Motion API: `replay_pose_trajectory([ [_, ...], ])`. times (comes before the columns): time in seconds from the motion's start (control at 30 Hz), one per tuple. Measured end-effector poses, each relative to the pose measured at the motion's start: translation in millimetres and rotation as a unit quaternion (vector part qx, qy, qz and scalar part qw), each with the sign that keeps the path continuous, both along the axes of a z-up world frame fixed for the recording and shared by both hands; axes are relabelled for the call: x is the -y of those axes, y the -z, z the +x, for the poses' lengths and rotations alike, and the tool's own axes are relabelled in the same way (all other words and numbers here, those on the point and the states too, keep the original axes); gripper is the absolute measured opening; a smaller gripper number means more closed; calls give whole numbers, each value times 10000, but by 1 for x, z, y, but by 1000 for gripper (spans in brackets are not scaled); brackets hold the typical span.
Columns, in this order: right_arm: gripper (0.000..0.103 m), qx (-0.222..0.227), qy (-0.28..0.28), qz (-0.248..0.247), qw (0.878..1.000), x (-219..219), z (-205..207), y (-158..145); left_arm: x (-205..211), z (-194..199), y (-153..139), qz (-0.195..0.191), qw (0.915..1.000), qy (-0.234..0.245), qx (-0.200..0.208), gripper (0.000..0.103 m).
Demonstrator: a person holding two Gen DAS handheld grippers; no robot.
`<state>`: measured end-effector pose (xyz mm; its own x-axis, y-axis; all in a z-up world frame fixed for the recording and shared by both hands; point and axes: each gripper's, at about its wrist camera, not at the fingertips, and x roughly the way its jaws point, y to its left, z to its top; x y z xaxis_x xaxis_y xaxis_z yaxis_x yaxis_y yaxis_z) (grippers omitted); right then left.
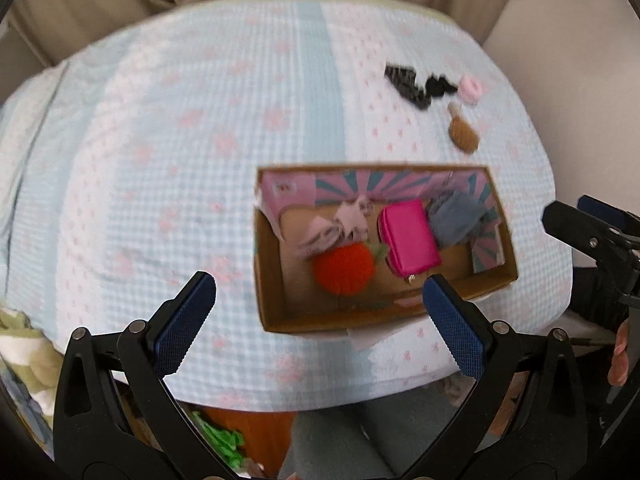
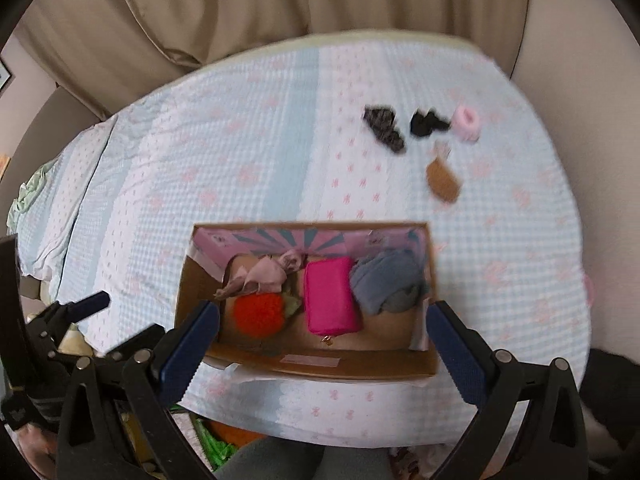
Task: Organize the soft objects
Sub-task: 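Lift both tools out of the box toward the remaining items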
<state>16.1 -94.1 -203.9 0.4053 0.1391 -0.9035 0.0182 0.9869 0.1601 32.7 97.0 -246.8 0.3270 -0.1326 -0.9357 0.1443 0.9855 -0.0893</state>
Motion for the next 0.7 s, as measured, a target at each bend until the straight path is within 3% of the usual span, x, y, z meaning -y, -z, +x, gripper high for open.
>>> replay_pose_trajectory([
  [0.37, 103, 868, 335, -523, 9943, 44, 4, -84, 27, 30, -95, 193, 9915, 93, 1280, 103],
  [0.53, 103, 946, 449, -326, 9940, 80, 30, -93, 52, 64, -117, 224, 9878, 86, 1537, 103],
  [0.7, 103, 837, 461, -175, 9953, 114, 59, -86, 84, 105, -122, 42, 9879, -25, 1551, 103],
])
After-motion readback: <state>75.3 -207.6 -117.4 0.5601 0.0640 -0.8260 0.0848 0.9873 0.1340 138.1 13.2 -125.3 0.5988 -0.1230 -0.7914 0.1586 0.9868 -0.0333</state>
